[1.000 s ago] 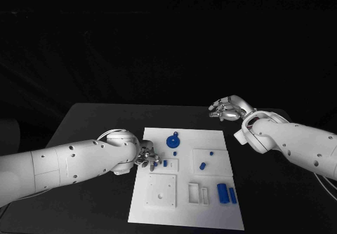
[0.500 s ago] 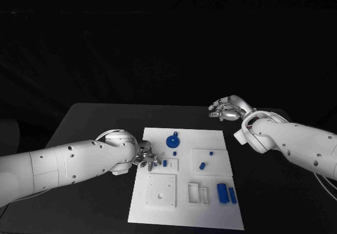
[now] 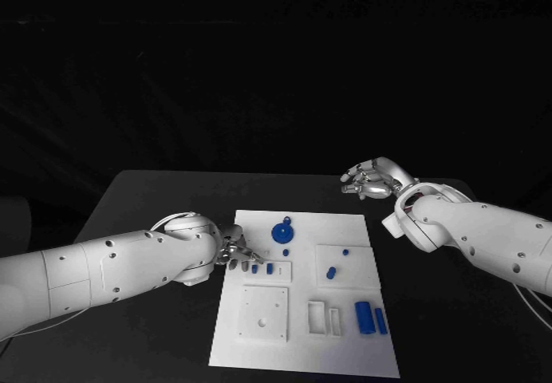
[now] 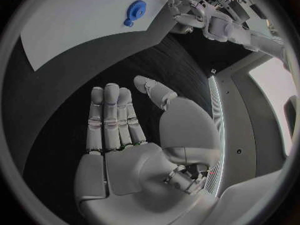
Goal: Assemble the parts on the task board
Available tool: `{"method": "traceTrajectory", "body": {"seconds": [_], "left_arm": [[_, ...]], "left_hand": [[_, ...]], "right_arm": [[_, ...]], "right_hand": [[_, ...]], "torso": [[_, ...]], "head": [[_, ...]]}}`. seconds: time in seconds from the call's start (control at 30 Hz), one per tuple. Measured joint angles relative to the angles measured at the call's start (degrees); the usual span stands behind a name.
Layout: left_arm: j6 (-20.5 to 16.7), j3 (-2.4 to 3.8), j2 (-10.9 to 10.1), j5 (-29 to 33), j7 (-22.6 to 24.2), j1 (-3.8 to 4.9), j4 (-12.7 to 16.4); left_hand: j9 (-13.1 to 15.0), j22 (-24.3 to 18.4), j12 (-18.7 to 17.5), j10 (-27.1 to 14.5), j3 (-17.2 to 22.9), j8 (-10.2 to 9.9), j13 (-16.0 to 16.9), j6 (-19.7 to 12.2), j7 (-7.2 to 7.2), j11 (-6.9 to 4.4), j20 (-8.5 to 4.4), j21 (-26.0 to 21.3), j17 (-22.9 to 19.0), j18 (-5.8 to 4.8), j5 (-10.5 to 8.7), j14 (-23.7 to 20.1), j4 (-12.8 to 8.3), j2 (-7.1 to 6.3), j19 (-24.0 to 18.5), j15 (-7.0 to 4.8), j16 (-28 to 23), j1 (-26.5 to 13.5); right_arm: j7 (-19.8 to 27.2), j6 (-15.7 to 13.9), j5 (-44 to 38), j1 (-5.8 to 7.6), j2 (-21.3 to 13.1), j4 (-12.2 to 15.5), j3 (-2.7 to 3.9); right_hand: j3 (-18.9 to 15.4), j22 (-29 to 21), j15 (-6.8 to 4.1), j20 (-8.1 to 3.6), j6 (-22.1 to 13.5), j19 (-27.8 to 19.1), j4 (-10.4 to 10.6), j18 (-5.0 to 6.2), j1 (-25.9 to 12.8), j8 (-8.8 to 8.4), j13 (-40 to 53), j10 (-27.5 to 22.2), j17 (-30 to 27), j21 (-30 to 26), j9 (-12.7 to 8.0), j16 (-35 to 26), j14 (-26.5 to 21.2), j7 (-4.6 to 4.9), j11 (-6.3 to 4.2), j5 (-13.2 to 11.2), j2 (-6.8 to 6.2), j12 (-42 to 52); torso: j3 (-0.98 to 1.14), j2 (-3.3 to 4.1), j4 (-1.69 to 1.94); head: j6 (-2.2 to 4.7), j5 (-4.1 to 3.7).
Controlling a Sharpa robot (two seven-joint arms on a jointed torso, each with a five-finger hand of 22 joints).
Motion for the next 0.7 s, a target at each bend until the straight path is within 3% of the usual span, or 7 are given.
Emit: {"method": "traceTrajectory", "body": {"seconds": [0.2,0.27,0.43,0.5,0.53,0.6,0.7], "left_arm": [[-3.7,0.0,-0.3,1.7,0.9,0.01,-0.3],[-4.7,0.01,-0.5,2.3,1.2,0.01,-0.2],[-8.0,0.13,-1.1,3.3,2.7,0.0,0.2],[-9.9,0.16,-1.3,3.6,4.3,0.0,0.6],[-10.8,0.17,-1.4,3.7,5.3,0.0,0.8],[-12.8,0.18,-1.4,4.1,8.1,0.0,1.1],[-15.6,0.18,-1.3,4.4,12.6,-0.01,1.6]], "left_hand": [[-0.2,-0.2,-0.5,-0.7,-0.7,-1.1,-0.1,-3.6,1.09,0.7,0.15,-0.2,-0.2,-0.36,0.0,-0.6,1.1,-1.22,-0.4,0.61,-0.6,1.3],[-0.2,-0.3,-0.6,-0.8,-0.8,-1.2,-0.2,-4.1,1.33,0.81,0.24,-0.3,-0.3,-0.36,0.0,-0.7,1.2,-1.01,-0.5,0.66,-0.7,1.7],[0.0,-1.1,-3.6,-3.9,-1.7,-1.2,-1.3,-6.1,2.38,1.82,0.99,-2.6,-1.6,-0.53,0.0,-3.2,-0.5,-0.53,-3.1,2.16,-3.8,6.0],[0.2,-1.6,-5.4,-5.9,-1.5,-1.2,-2.1,-6.7,2.85,2.32,1.43,-4.0,-2.4,-0.8,0.11,-4.9,-2.9,0.54,-4.8,2.7,-5.7,9.6],[0.2,-1.9,-6.7,-7.3,-1.1,-1.2,-2.7,-7.4,3.11,2.72,1.66,-4.9,-2.9,-1.14,1.47,-6.1,-5.3,1.22,-5.9,3.22,-6.9,12.9],[0.3,-2.6,-9.3,-9.7,-1.4,-1.2,-3.8,-8.3,3.97,3.83,2.32,-6.7,-3.8,-2.64,5.3,-8.1,-10.3,2.65,-8.1,4.26,-9.1,18.8],[0.1,-3.4,-14.1,-14.4,-1.6,-1.6,-6.2,-10.0,5.67,5.95,3.4,-9.9,-5.1,-4.7,6.18,-12.6,-15.8,3.36,-12.2,6.51,-12.4,25.1]], "right_arm": [[0.0,0.0,0.0,-0.01,0.0,0.0,0.0],[0.0,0.1,0.0,-0.02,0.0,0.0,0.0],[0.0,0.1,0.0,-0.02,-0.1,0.0,0.0],[0.0,0.1,0.0,-0.02,-0.2,0.0,0.0],[0.0,0.1,0.0,-0.02,-0.2,0.0,0.0],[0.0,0.1,0.0,-0.02,-0.3,0.0,0.0],[0.0,0.1,0.0,-0.02,-0.3,-0.1,0.0]], "right_hand": [[0.0,0.0,0.0,0.0,0.0,0.0,0.0,0.0,0.0,0.0,-0.1,0.0,0.0,0.0,0.0,0.0,0.0,-0.01,0.0,0.4,0.0,0.0],[0.0,0.0,0.0,0.0,0.0,0.0,0.0,0.0,0.0,0.0,-0.1,0.0,-0.1,0.0,0.0,0.0,0.0,0.04,0.0,0.4,0.0,0.0],[0.0,0.0,0.0,0.0,-0.3,0.0,0.0,0.0,0.0,0.0,-0.1,0.0,-0.1,0.0,0.1,0.0,0.0,0.07,0.0,0.7,0.0,0.0],[0.0,0.0,0.0,0.0,-0.3,0.0,0.0,0.0,0.0,0.0,-0.1,0.0,-0.1,0.0,0.1,0.0,0.0,0.07,0.0,0.7,0.0,0.0],[0.0,0.0,0.0,0.0,-0.3,0.0,0.0,0.01,0.0,0.0,-0.1,0.0,-0.1,0.0,0.0,0.0,0.0,0.07,0.0,0.7,0.0,0.0],[0.0,0.0,0.0,0.0,-0.3,0.0,0.0,0.0,0.0,0.0,-0.1,0.0,-0.1,0.0,0.0,0.0,0.0,0.07,0.0,0.7,0.0,0.0],[0.0,0.0,0.0,0.0,-0.3,0.0,0.0,0.0,0.0,0.0,-0.1,0.0,-0.1,0.0,0.0,0.0,0.0,0.07,0.01,0.7,0.0,0.2]], "torso": [[0.02,0.0,-0.01],[0.02,0.0,-0.01],[0.03,0.01,-0.01],[0.02,0.01,-0.01],[0.02,0.01,-0.01],[0.02,0.02,-0.02],[0.01,0.02,-0.02]], "head": [[0.05,-0.01],[0.06,-0.01],[0.14,-0.05],[0.2,-0.12],[0.23,-0.16],[0.31,-0.28],[0.43,-0.47]]}}
